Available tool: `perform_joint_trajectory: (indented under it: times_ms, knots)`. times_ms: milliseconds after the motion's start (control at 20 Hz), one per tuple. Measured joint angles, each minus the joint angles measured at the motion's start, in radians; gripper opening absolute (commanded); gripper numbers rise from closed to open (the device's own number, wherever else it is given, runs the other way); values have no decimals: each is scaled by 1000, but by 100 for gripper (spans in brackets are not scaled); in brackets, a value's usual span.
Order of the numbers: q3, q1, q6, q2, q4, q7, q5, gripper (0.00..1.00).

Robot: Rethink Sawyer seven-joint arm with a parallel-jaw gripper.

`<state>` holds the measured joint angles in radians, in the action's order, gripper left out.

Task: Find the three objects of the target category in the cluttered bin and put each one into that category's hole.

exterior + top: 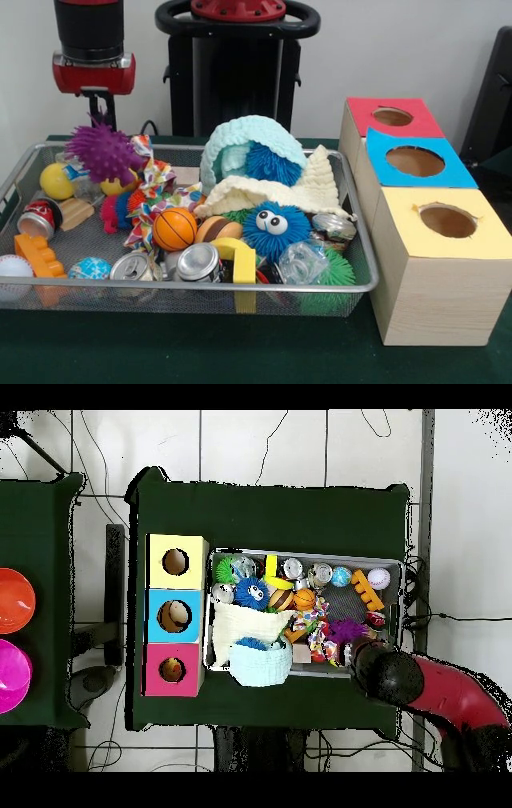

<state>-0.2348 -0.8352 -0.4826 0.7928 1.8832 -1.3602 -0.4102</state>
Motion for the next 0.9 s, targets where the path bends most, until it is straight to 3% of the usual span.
perform_joint_trajectory:
  times_ms: [900]
  knots:
    - [0, 2, -92, -2, -71, 0, 22, 0]
